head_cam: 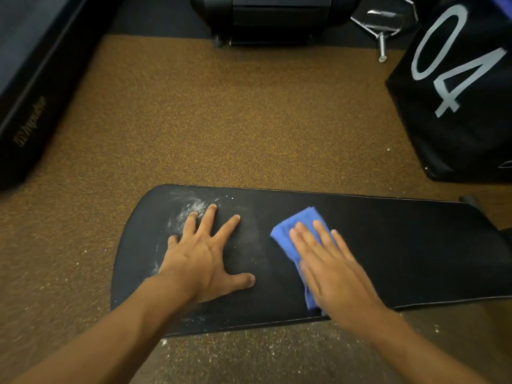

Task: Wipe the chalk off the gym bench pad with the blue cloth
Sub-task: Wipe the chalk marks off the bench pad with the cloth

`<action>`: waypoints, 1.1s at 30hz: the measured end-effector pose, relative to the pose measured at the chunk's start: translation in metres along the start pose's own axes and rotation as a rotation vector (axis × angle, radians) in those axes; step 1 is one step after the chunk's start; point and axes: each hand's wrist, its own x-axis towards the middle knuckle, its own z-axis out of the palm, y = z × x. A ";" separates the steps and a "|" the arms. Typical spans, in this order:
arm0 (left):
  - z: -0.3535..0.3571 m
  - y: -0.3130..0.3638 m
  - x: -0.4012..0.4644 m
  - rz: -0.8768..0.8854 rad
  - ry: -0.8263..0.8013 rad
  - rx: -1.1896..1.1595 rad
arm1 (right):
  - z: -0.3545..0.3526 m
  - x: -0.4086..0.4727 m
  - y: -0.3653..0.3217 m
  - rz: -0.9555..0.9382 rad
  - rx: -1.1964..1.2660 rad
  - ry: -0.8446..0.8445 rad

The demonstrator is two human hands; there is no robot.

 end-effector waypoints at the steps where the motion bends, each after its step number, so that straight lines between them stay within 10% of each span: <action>1: -0.003 -0.003 -0.002 0.009 0.010 -0.021 | 0.001 0.017 0.001 0.115 0.012 0.019; 4: -0.008 -0.014 -0.008 0.037 0.046 0.048 | 0.001 0.042 -0.037 0.303 0.099 0.090; 11: -0.006 -0.029 -0.020 0.012 -0.025 0.079 | 0.002 -0.037 -0.031 -0.166 -0.013 0.022; 17: -0.002 -0.032 -0.018 0.011 -0.028 0.082 | 0.003 0.011 -0.062 0.170 0.117 0.072; 22: -0.001 -0.033 -0.017 0.008 -0.017 0.064 | 0.007 -0.042 -0.056 -0.223 -0.017 -0.005; 29: 0.000 -0.032 -0.017 0.008 -0.028 0.085 | -0.001 0.011 -0.052 0.223 0.093 0.072; 33: 0.000 -0.032 -0.017 0.001 -0.021 0.095 | 0.008 -0.030 -0.079 -0.123 0.045 0.014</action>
